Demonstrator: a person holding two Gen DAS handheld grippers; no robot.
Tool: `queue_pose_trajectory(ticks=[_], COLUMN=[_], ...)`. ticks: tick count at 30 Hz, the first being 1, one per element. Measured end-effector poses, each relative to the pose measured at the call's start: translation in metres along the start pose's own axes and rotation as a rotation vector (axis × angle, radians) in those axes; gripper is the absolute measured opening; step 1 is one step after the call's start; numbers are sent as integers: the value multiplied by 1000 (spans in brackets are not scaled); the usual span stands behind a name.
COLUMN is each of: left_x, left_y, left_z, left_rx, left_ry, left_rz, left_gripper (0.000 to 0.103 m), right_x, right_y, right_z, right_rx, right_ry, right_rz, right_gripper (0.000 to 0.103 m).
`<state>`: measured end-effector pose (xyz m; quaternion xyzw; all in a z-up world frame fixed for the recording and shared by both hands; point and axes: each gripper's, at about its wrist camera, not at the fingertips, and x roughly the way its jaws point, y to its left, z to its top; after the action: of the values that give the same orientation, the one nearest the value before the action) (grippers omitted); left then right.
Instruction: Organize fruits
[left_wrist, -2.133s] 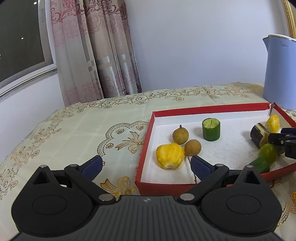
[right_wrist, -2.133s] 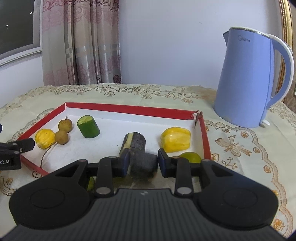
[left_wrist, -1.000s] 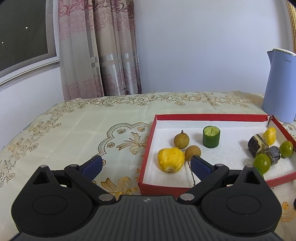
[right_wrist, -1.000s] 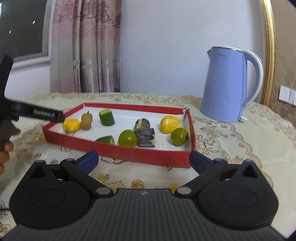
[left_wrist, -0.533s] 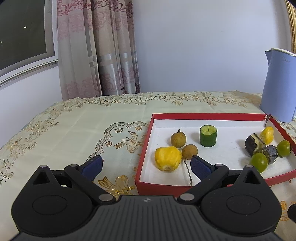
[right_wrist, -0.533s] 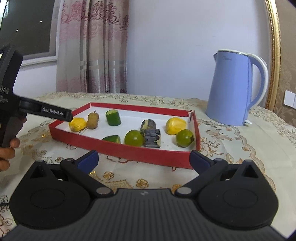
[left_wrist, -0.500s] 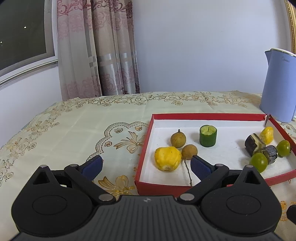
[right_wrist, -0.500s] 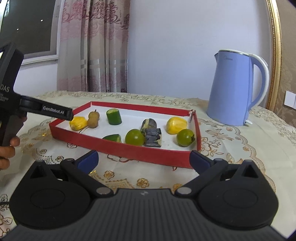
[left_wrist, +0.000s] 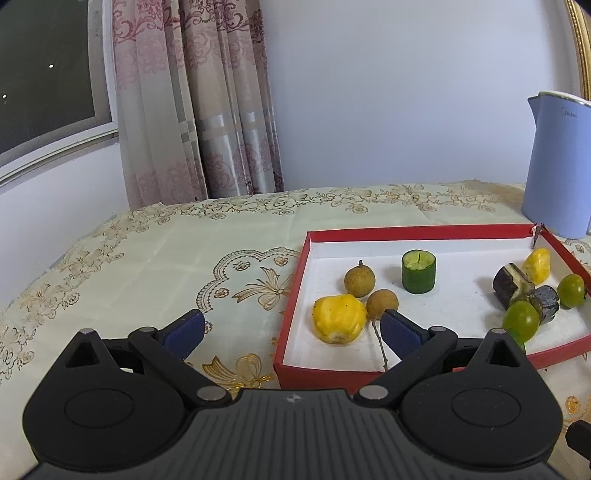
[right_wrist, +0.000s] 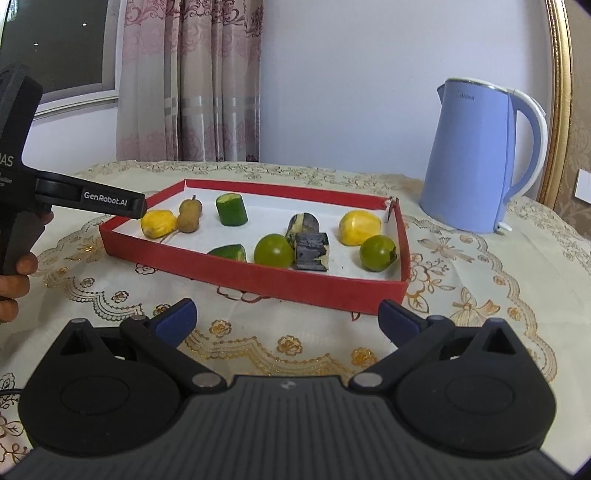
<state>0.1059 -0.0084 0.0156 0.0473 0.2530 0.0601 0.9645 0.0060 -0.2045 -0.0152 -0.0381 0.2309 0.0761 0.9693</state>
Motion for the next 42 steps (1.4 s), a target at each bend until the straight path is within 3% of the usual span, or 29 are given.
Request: queue_pose_trajectory(ticks=[10,20,26,42], left_x=[1,0,1,6], left_y=[5,6,6,5], left_z=[1,1,0,-3], left_rx=[-23,-32,-30,-42], left_ry=[11,15,27,61], left_rz=[-24,-32,-31,-71], left_gripper=[102,102,102,102], right_x=[4,18,21,22], right_y=[1,6,-10,-6], right_z=[-1,-7,-8,-9], right_rx=[-11,-48,44,30], right_ry=[54,181,199,203], right_rz=[-19,-60,1,-7], right_gripper=[103,103,103,103])
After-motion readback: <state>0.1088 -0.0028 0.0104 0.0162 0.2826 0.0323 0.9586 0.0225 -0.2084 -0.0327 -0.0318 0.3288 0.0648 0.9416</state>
